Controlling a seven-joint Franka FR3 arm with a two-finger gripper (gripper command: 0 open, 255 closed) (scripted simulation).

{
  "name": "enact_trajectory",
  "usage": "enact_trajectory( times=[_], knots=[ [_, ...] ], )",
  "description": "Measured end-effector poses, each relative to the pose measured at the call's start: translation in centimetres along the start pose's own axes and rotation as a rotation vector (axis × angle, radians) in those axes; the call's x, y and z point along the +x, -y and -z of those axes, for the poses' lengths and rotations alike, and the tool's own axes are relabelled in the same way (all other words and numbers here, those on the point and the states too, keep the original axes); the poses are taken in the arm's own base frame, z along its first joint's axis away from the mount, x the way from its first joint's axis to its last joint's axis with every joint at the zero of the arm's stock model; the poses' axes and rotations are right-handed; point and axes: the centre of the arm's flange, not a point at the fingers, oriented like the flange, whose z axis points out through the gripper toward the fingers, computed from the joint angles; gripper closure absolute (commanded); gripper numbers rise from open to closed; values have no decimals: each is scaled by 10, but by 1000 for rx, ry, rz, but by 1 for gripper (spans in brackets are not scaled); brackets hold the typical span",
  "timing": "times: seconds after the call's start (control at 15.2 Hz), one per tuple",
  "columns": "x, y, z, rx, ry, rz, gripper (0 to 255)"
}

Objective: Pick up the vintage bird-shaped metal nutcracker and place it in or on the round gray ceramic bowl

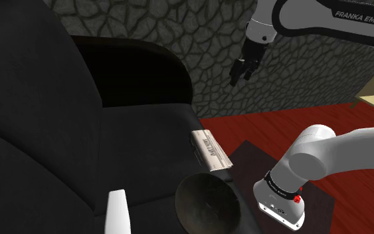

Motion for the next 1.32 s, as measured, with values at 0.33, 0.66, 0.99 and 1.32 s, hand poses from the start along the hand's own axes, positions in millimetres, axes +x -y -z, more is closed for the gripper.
enact_trajectory(
  times=[0.33, 0.66, 0.99, 1.32],
  knots=[
    [2, 23, -31, 9, 36, -51, 0],
    [6, 63, -77, 23, 94, -137, 0],
    [10, 102, -132, 37, 153, -224, 0],
    [16, 141, -182, 51, 212, -312, 0]
  ],
)
